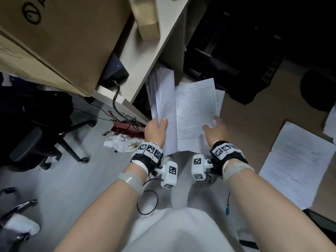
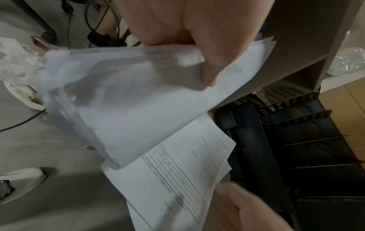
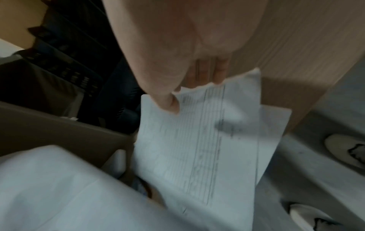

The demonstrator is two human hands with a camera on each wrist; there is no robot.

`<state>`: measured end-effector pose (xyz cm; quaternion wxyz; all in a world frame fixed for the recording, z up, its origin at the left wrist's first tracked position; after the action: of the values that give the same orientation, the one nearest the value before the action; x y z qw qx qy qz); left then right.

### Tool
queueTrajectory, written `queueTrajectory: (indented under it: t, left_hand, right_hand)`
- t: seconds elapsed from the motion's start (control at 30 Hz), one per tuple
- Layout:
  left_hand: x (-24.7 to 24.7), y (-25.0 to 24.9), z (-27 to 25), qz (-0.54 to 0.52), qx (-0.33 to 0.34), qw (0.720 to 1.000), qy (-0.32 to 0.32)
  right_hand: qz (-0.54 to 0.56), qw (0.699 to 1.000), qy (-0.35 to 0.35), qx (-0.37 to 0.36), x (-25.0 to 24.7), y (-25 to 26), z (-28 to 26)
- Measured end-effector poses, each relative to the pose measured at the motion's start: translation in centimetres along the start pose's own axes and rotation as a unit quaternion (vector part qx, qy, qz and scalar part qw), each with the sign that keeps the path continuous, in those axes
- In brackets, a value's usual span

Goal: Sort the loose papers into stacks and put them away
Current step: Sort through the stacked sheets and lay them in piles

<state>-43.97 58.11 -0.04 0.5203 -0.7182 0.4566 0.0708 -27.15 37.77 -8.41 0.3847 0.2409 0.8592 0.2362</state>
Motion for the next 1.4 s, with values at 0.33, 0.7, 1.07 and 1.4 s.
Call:
queueTrajectory:
  t: [0.33,0.7,1.07,1.4]
  left_hand:
    - [3.4,3.7,1.7,-0.011,-0.105,0.993,0.06]
    - [4.6,3.3,1.8,-0.019,-0.128,0.99,0.049]
    - [4.4,4.6,2.3,0.001,-0.132,0.99,0.053]
    - [3.9,3.4,1.4,-0.01,-0.092,0.992,0.085]
  right_hand:
    - [-0.144,0.977,-0.002,0.159,0.7,-9.5,5.7]
    - [-0.239,0.957,0.032,0.163,-1.9,-6.6,3.7]
    - [-0.246,0.953,0.038,0.173,0.5,-7.6,1.6]
    - [-0.087,0.985,-0.026,0.15,-2.7,-7.9,-2.2]
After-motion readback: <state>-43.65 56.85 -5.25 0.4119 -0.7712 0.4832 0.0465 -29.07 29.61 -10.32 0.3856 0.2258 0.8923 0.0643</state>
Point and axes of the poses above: each hand's wrist, its own z-axis towards the middle knuckle, its own x-axis out of the palm, y = z × x, the point moved 9 cm from there along z, towards the middle knuckle, and after that the axes turned 3 degrees about -x, right-handed, at the moved point
